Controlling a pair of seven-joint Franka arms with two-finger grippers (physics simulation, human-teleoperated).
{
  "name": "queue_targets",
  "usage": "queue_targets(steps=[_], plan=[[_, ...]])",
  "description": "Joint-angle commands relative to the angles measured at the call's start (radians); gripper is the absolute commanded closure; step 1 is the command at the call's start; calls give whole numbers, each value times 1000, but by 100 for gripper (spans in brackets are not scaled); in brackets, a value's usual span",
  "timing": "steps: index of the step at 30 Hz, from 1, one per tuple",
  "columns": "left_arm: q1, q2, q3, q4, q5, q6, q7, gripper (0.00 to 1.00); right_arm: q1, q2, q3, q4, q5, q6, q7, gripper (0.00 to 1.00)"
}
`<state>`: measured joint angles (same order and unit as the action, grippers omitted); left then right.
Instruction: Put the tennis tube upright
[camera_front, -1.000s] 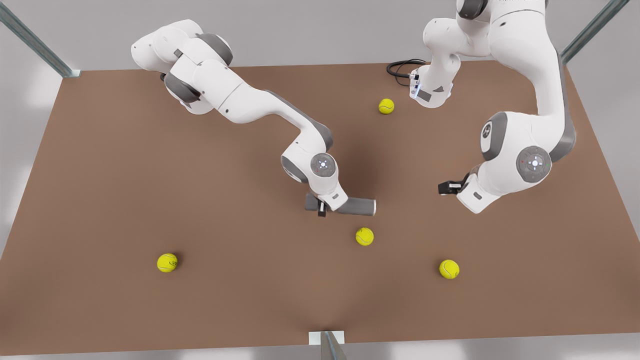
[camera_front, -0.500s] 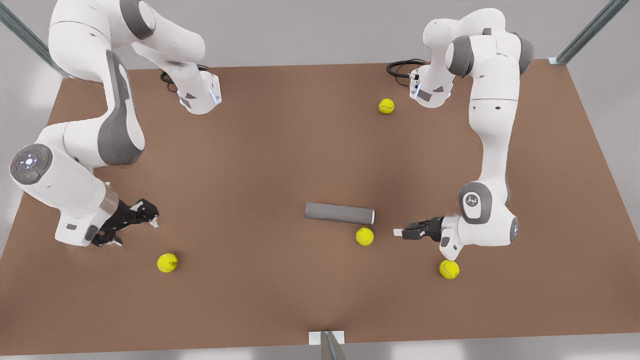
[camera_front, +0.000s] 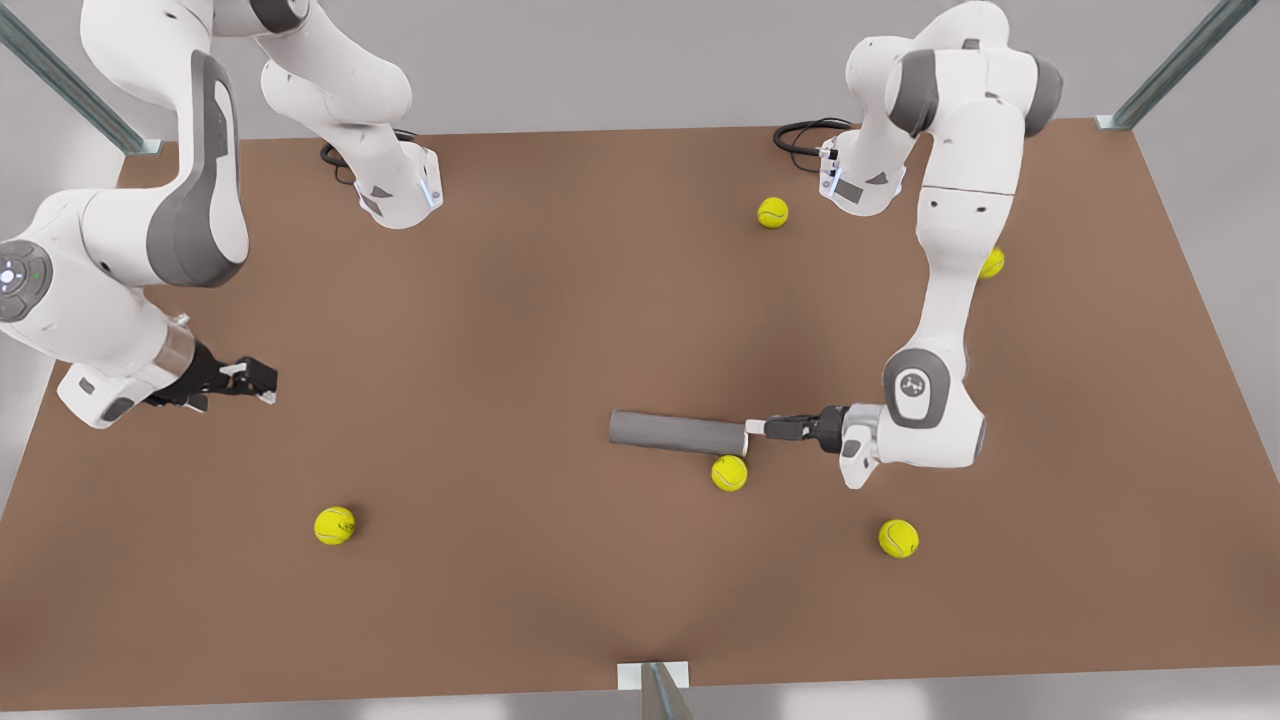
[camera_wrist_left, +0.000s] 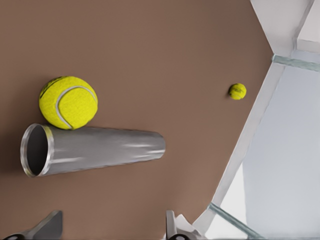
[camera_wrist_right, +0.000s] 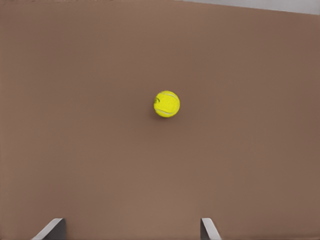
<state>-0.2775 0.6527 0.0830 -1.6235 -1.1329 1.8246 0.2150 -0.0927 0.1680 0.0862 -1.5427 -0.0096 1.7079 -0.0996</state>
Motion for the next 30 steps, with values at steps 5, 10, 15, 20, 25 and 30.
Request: queue_targets(steps=[5, 10, 15, 20, 25, 30], plan=[[6, 59, 1, -10, -50, 81, 402, 0, 8, 2, 4, 7, 10, 10, 205, 0], [11, 108, 0, -1, -76, 110, 464, 0, 8, 2, 4, 7, 10, 12, 205, 0], [9, 133, 0, 1, -162, 111, 491, 0, 5, 4, 3, 7, 28, 12, 205, 0], [0, 142, -3, -1, -179, 142, 492, 0, 2, 11, 4, 12, 28, 12, 202, 0], [-3, 143, -20, -21, -202, 140, 506, 0, 2, 11, 4, 12, 30, 12, 202, 0], [-3, 131, -22, -67, -206, 136, 529, 0, 2, 11, 4, 12, 28, 12, 202, 0]])
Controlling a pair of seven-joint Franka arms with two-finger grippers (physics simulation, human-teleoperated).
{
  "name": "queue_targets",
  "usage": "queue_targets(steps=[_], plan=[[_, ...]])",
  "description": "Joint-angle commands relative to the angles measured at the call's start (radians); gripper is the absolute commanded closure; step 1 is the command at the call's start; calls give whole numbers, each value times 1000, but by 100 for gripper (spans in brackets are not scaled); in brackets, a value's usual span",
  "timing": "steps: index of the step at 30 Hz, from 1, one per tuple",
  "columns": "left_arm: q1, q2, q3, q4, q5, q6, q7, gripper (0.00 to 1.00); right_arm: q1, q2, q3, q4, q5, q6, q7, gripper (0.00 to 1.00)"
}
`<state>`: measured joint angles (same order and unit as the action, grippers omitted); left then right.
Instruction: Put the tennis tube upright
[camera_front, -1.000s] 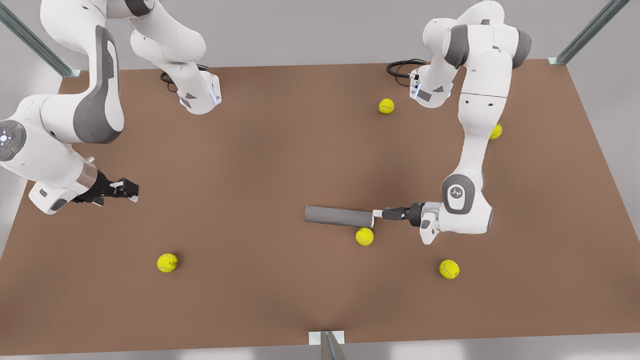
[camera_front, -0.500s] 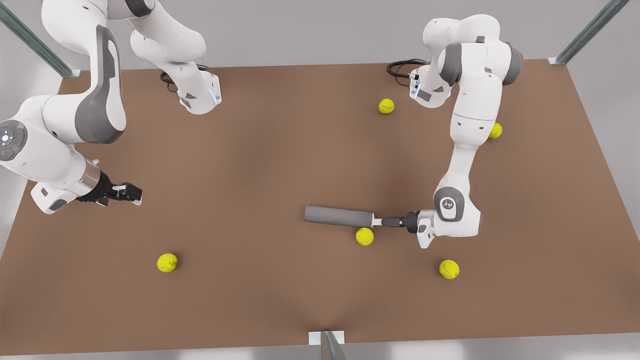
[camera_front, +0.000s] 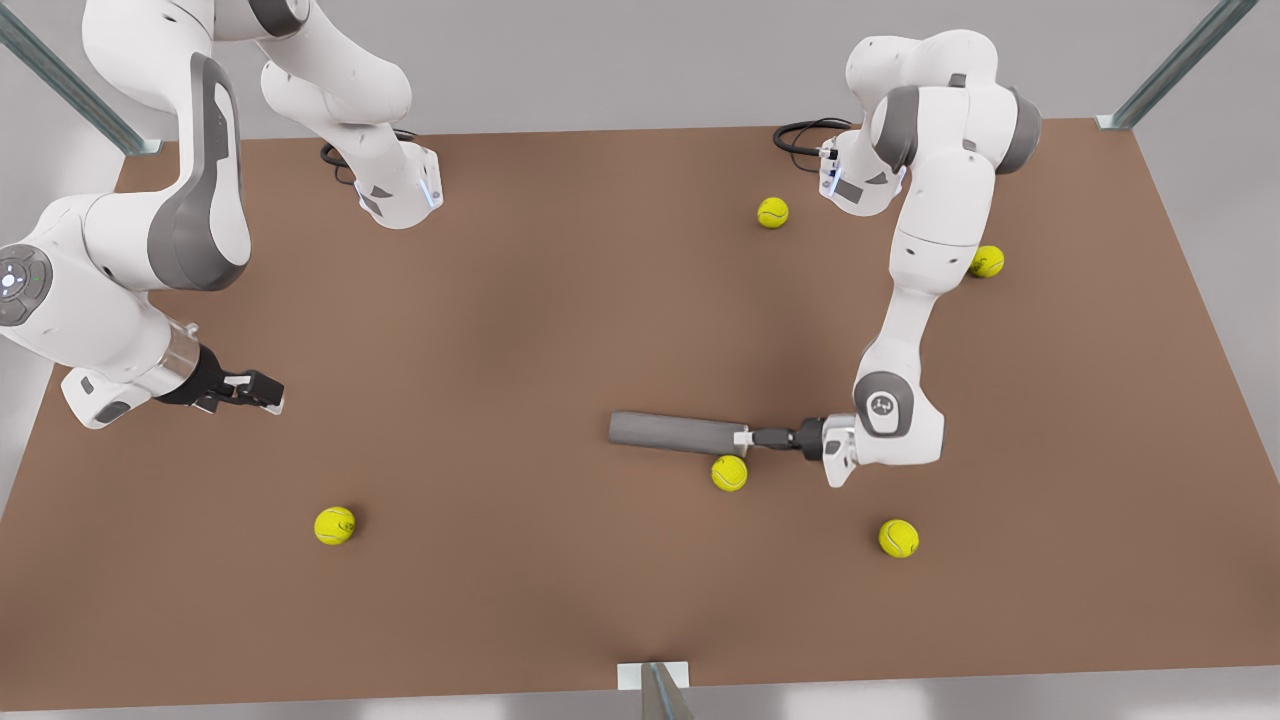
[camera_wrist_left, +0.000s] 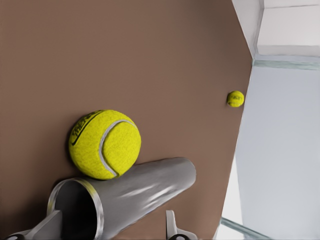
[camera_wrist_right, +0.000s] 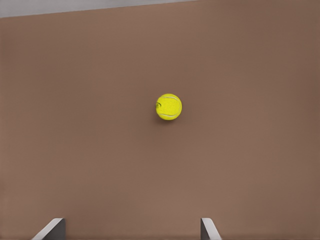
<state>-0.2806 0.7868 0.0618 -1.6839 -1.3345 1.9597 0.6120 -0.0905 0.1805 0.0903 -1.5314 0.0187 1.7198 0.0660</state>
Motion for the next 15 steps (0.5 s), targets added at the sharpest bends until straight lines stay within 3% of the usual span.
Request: queue_targets(steps=[1, 15], plan=[[0, -5, 0, -13, -6, 1, 132, 0, 0, -1, 0, 0, 1, 0, 35, 0], [-11, 5, -36, -28, -112, 18, 134, 0, -2, 5, -1, 8, 0, -2, 29, 0]])
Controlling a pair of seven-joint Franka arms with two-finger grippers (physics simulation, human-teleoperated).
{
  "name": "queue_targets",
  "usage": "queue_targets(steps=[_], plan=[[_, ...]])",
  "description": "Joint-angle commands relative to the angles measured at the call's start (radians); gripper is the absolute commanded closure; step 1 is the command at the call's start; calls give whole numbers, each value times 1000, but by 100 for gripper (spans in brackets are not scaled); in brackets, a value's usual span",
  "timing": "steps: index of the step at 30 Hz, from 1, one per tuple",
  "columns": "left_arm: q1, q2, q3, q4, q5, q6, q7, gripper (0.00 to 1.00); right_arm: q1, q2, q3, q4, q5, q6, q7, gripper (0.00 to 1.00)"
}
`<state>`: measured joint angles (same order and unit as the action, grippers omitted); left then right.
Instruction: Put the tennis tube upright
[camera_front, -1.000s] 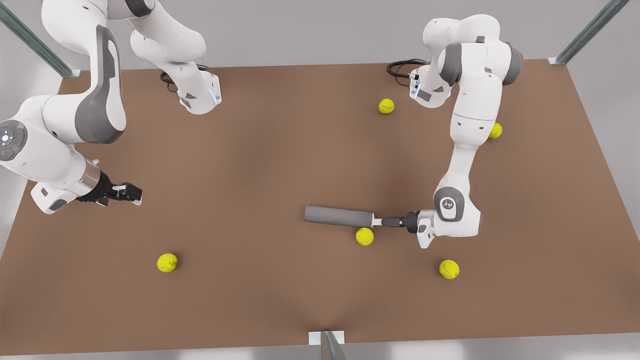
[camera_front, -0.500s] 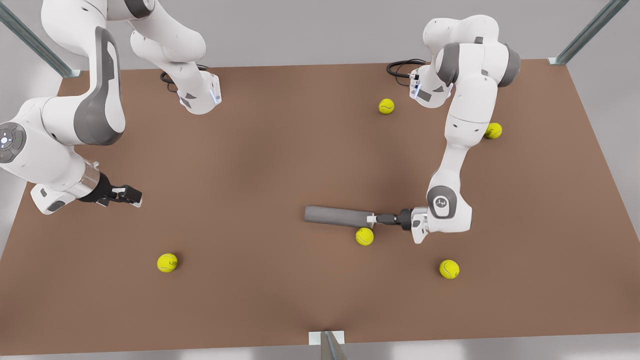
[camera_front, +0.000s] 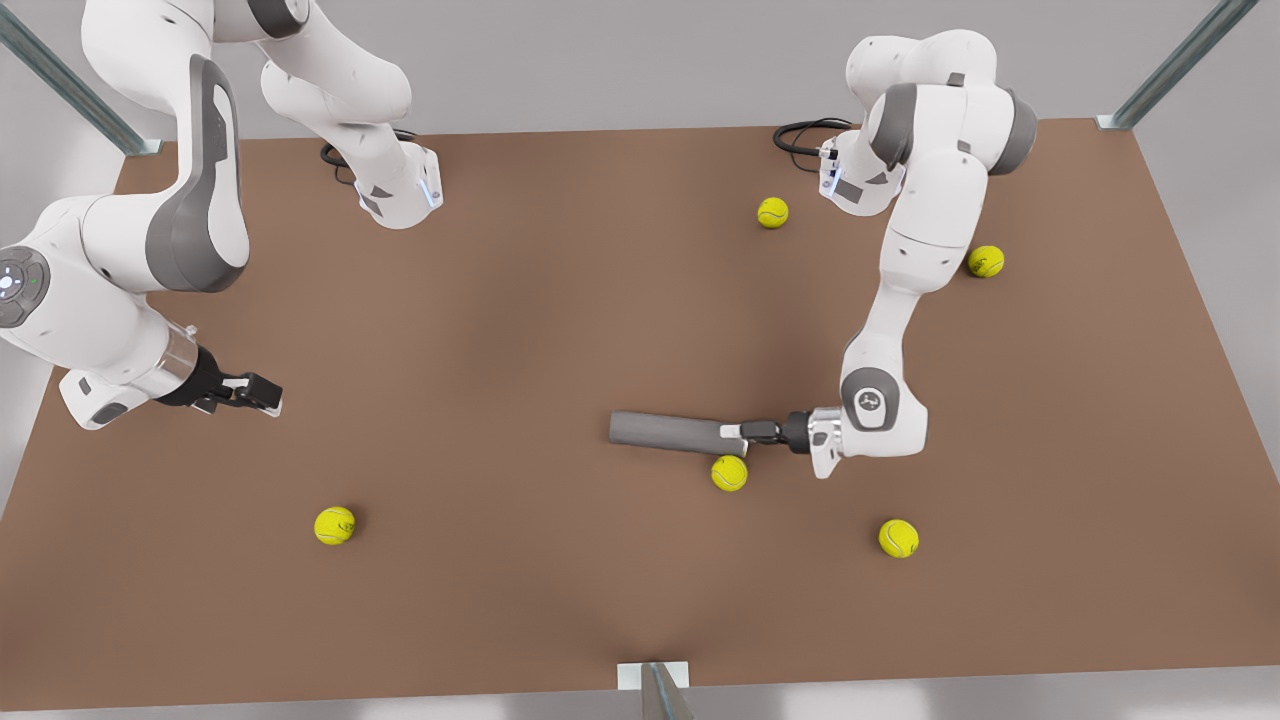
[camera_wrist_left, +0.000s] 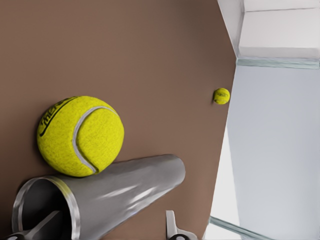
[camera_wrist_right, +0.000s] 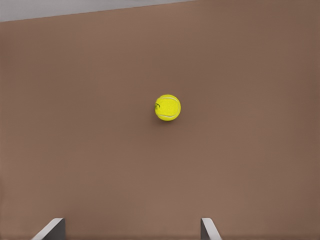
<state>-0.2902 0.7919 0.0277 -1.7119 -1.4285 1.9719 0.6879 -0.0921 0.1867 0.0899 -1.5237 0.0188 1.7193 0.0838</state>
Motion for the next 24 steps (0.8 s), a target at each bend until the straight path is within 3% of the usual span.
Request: queue_targets(steps=[1, 20, 22, 24], plan=[[-4, 1, -2, 0, -21, 5, 58, 0, 0, -1, -1, 0, 0, -1, 11, 0], [6, -39, -12, -28, -110, -73, 13, 0, -3, -1, -1, 0, 21, -1, 10, 0], [6, -40, -11, -28, -110, -71, 10, 30, -3, -1, -2, 0, 21, -1, 10, 0], [6, -40, -9, -28, -109, -71, 10, 49, -3, -1, -2, 0, 21, -1, 10, 0]])
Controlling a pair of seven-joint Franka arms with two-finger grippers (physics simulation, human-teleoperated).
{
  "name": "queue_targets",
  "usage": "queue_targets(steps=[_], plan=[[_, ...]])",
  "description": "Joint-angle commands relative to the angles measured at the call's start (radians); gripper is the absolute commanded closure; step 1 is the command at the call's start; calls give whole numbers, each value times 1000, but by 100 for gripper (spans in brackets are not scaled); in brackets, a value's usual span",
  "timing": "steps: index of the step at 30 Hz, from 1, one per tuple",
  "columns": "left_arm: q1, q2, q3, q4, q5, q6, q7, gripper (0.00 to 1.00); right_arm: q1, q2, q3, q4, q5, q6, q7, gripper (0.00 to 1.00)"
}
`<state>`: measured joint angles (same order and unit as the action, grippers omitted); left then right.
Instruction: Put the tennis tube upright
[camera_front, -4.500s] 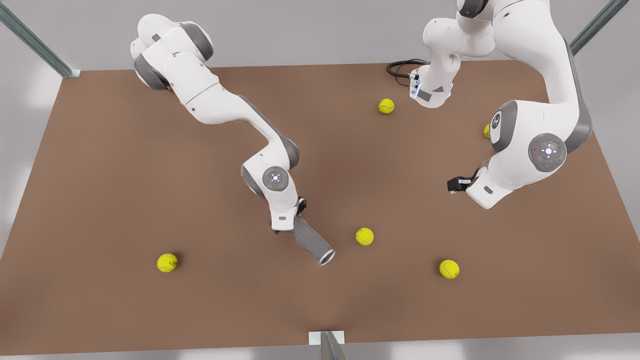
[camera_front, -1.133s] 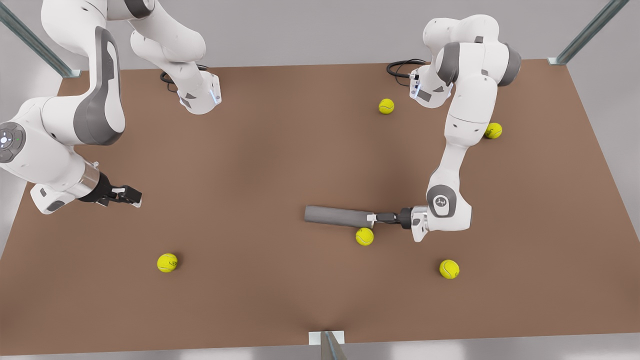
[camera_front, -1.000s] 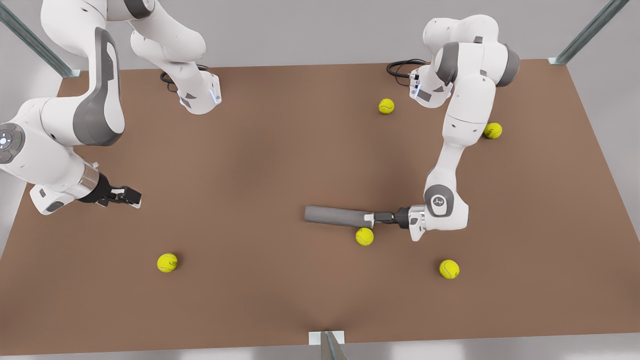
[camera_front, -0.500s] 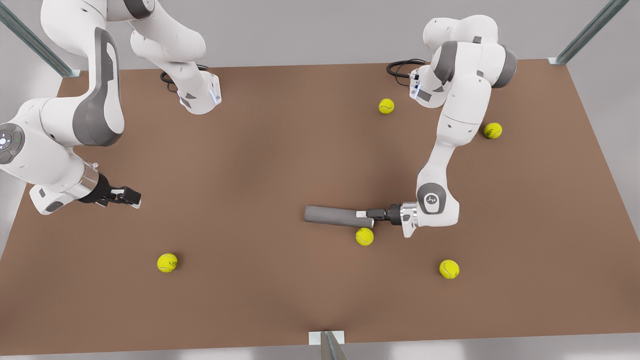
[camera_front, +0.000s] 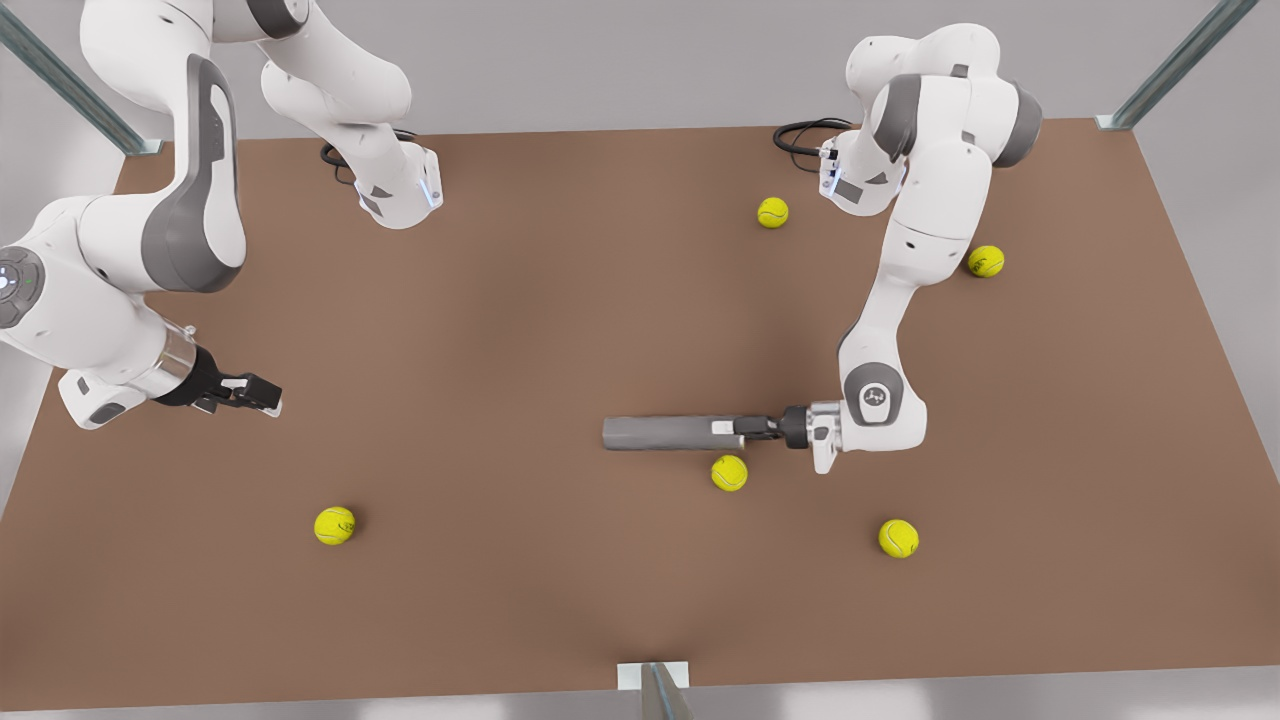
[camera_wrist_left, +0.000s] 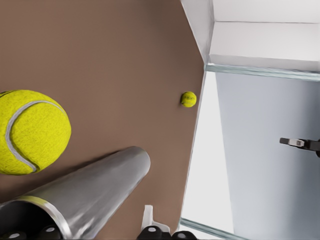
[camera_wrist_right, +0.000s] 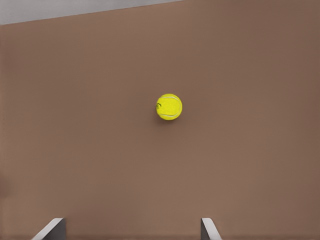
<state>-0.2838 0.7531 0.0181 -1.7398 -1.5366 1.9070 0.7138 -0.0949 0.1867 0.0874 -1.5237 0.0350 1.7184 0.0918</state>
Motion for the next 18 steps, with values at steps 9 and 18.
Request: queue_targets(steps=[9, 18], plan=[[0, -32, 0, -4, 1, -3, -88, 79, 0, -1, 0, 0, 5, 0, 2, 0], [2, -324, 45, -121, 263, -16, -376, 79, 0, -1, -1, 0, 5, 0, 2, 0]])
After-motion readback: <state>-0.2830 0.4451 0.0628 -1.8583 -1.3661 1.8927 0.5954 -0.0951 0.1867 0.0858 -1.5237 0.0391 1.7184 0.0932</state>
